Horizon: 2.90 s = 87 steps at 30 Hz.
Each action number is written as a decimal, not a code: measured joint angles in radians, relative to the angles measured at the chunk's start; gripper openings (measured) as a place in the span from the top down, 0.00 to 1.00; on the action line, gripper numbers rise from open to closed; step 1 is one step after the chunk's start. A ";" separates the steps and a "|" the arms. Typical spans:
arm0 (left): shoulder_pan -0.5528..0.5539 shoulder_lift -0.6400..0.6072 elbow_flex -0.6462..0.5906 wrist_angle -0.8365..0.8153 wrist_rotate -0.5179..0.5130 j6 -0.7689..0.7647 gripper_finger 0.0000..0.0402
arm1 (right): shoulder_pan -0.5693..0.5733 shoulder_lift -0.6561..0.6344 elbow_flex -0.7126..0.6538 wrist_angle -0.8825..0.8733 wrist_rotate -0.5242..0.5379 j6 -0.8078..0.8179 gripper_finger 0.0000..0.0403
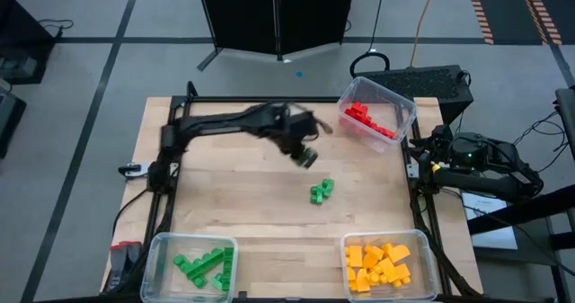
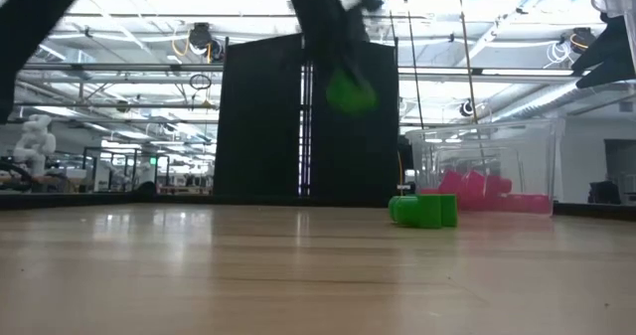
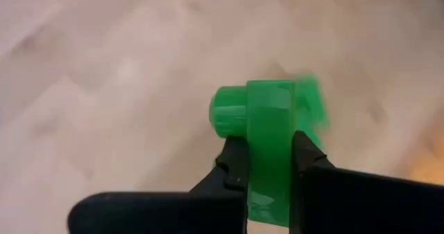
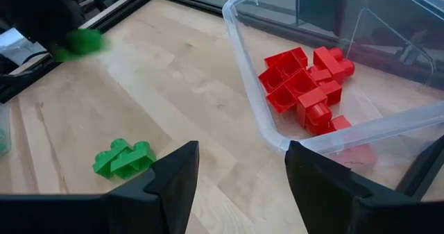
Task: Sort blocks
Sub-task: Put the green game piece into the bottom left transparent bin
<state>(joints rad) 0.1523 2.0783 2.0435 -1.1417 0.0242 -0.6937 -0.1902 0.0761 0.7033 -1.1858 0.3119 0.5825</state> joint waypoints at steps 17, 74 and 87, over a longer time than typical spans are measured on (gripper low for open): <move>-0.760 -0.300 0.001 -0.363 -0.146 -0.516 1.00 | 0.000 0.000 0.000 0.000 0.000 0.013 0.48; -0.100 0.089 -0.202 0.317 -0.003 0.423 0.41 | 0.000 0.000 0.000 0.000 -0.004 -0.005 0.48; -0.148 0.139 -0.202 0.438 -0.023 0.471 0.41 | 0.000 0.000 0.000 0.000 -0.004 -0.015 0.48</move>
<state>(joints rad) 0.0042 2.2173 1.8420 -0.7042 0.0013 -0.2229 -0.1898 0.0765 0.7033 -1.1854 0.3084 0.5677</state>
